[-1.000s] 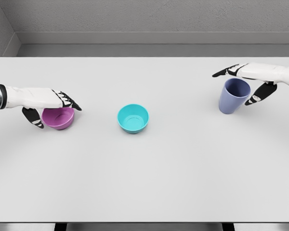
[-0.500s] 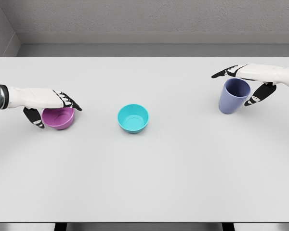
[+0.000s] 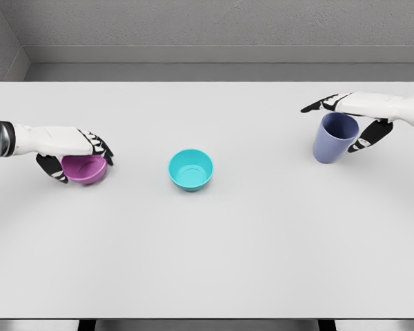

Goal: Stacking bowl and cup with both arms

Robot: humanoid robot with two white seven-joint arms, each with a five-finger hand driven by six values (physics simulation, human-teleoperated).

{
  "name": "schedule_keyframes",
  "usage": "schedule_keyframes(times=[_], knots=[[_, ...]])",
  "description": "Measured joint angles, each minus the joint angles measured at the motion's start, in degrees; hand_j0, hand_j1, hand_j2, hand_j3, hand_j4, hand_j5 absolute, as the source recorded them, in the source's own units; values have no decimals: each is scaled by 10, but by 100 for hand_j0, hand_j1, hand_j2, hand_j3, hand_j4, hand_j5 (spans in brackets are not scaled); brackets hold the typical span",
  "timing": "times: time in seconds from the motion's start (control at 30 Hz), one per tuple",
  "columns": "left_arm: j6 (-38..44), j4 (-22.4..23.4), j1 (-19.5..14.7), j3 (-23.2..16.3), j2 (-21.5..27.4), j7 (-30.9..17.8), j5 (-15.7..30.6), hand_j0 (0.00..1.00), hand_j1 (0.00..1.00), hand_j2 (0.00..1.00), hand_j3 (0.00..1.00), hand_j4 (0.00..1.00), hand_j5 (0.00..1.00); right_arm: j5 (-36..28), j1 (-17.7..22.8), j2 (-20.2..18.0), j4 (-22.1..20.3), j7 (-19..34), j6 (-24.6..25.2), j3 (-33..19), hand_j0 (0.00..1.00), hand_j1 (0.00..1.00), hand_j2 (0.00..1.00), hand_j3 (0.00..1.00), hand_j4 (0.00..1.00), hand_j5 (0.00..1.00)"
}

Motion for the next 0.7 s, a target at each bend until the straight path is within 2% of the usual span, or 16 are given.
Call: schedule_keyframes(times=[0.7], knots=[[0,-39,-40,5,0,0,-15,69,69,69,69,69,69,14,2,11,35,-1,0,5,100,100,100,100,100,100]])
